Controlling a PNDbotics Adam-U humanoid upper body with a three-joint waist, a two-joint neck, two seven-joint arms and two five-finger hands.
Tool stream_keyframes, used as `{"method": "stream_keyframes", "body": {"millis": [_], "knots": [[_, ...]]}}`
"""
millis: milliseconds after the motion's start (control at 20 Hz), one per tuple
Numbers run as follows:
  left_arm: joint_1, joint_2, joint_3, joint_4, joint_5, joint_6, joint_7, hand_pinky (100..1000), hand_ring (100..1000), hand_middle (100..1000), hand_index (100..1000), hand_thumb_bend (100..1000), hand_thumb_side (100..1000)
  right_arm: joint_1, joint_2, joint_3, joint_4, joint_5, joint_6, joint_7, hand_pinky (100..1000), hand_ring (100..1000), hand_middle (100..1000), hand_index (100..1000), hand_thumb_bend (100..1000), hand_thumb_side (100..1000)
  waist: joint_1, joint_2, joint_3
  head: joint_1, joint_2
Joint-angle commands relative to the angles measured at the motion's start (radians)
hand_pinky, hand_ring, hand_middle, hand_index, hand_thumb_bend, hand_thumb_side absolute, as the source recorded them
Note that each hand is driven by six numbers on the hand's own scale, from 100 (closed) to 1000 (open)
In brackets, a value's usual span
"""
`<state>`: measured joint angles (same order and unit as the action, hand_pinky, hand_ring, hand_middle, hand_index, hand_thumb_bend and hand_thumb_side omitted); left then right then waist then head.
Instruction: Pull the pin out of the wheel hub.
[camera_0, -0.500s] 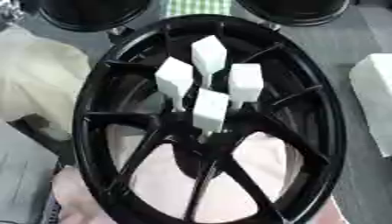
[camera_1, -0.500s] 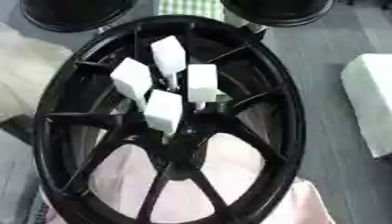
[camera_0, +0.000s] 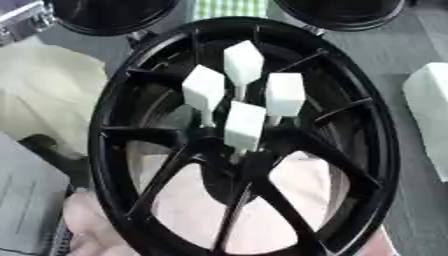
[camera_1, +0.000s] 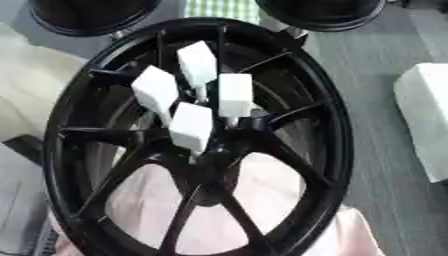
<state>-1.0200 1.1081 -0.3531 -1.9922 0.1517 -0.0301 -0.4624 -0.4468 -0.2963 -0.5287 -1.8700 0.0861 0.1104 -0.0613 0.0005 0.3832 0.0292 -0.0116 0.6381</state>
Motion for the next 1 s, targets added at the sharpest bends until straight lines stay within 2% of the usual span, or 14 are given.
{"method": "stream_keyframes", "body": {"millis": [50, 200, 350, 600, 800, 1000], "knots": [[-0.031, 0.001, 0.001, -0.008, 0.011, 0.021, -0.030, 625, 645, 668, 775, 100, 674, -0.003, -0.034, 0.000, -0.007, 0.006, -0.006, 0.000, 563, 469, 421, 554, 342, 377, -0.001, -0.032, -0.001, -0.001, 0.002], [-0.056, -0.023, -0.045, -0.008, 0.006, 0.051, -0.075, 648, 670, 674, 794, 100, 586, -0.003, -0.033, 0.002, -0.005, 0.006, -0.008, 0.002, 563, 469, 421, 553, 342, 377, -0.003, -0.032, -0.002, 0.002, 0.009], [-0.079, -0.046, -0.099, -0.008, -0.016, 0.081, -0.121, 661, 672, 666, 801, 145, 557, -0.002, -0.033, 0.004, -0.003, 0.006, -0.011, 0.004, 563, 468, 420, 553, 341, 378, -0.003, -0.032, -0.003, 0.005, 0.014], [-0.118, -0.087, -0.156, -0.008, -0.069, 0.121, -0.200, 678, 678, 670, 809, 232, 557, -0.001, -0.033, 0.009, 0.000, 0.006, -0.016, 0.009, 563, 467, 418, 551, 341, 378, -0.005, -0.032, -0.003, 0.003, 0.017], [-0.149, -0.126, -0.200, -0.008, -0.112, 0.159, -0.261, 694, 690, 696, 828, 257, 583, 0.000, -0.033, 0.012, 0.004, 0.006, -0.020, 0.012, 563, 466, 417, 550, 341, 378, -0.007, -0.032, -0.003, 0.001, 0.019], [-0.169, -0.149, -0.211, -0.008, -0.151, 0.197, -0.319, 703, 683, 718, 830, 260, 559, 0.001, -0.034, 0.014, 0.006, 0.006, -0.022, 0.014, 563, 465, 415, 549, 340, 379, -0.007, -0.033, -0.001, -0.001, 0.021]]}}
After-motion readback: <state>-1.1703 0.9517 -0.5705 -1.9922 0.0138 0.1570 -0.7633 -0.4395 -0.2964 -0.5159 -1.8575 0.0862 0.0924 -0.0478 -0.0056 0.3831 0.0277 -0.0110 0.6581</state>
